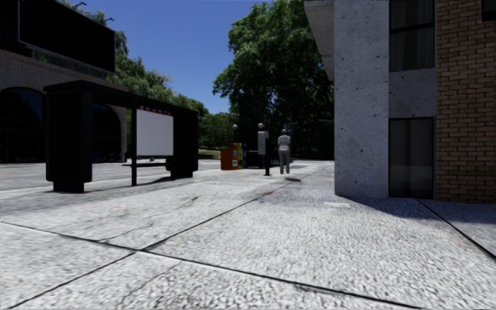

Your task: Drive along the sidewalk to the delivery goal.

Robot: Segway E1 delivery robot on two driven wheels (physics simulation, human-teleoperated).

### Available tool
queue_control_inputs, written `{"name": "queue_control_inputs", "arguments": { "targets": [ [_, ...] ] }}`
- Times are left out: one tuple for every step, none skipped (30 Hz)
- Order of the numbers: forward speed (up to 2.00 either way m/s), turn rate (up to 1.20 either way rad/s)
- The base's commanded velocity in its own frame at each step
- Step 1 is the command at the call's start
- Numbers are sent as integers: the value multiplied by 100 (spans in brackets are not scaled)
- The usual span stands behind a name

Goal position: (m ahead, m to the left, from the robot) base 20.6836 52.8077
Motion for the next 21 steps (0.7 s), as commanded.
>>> {"name": "queue_control_inputs", "arguments": {
  "targets": [
    [200,-37],
    [200,-37],
    [200,-37],
    [200,-38],
    [200,-38],
    [200,-38],
    [200,-38],
    [200,-38],
    [200,-38],
    [200,-38],
    [200,-38],
    [200,-38],
    [200,-38],
    [200,-38],
    [200,-38],
    [200,-38],
    [200,-30],
    [200,-15],
    [200,0],
    [200,0],
    [200,0]
  ]
}}
